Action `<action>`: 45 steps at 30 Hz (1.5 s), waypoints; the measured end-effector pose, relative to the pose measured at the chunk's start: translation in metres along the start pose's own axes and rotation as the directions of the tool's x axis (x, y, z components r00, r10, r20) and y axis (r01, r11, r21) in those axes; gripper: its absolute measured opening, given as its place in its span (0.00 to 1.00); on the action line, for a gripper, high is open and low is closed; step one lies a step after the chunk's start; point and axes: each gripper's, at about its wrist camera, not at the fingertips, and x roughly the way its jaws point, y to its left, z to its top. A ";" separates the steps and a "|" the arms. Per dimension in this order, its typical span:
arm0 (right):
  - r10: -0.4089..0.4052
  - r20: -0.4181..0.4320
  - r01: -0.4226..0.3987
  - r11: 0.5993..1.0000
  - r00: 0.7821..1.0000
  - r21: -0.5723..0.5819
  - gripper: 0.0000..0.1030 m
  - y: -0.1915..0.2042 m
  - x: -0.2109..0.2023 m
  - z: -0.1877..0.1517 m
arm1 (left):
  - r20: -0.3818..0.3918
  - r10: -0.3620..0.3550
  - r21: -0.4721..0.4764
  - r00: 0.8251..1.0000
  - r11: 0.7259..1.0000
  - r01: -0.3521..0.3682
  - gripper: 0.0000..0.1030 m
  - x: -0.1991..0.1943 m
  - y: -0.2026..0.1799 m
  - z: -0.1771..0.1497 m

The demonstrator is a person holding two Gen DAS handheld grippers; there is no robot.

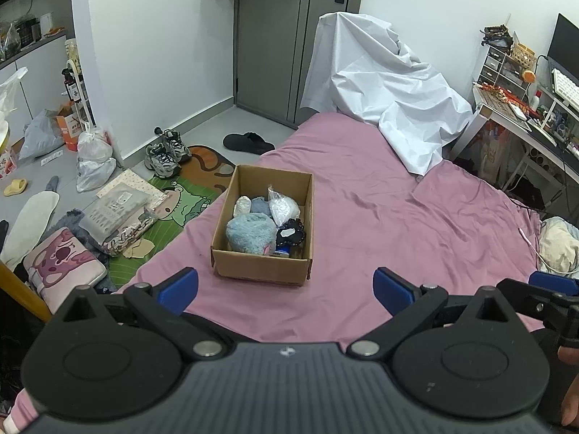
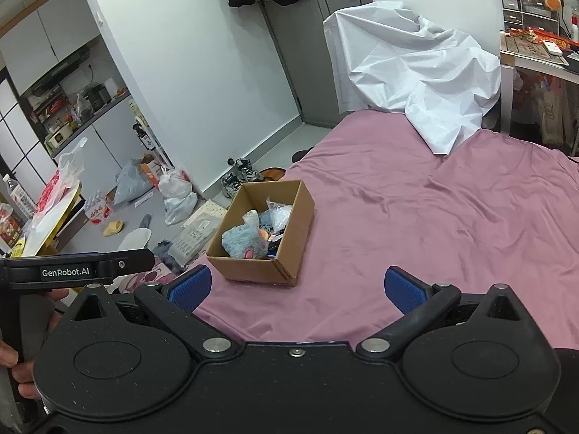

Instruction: Organize soft objects

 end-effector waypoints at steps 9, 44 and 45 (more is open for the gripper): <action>-0.026 -0.001 0.026 1.000 1.000 0.015 1.00 -0.004 0.001 0.000 | -0.008 -0.009 0.003 1.000 1.000 0.009 0.99 0.006 -0.002 0.000; -0.074 -0.008 0.074 0.997 0.997 -0.002 1.00 -0.005 0.003 -0.001 | -0.003 -0.020 0.017 1.000 1.000 0.020 0.99 0.007 -0.007 0.000; -0.074 -0.008 0.074 0.997 0.997 -0.002 1.00 -0.004 0.003 -0.001 | -0.003 -0.019 0.017 1.000 1.000 0.019 0.99 0.007 -0.007 0.000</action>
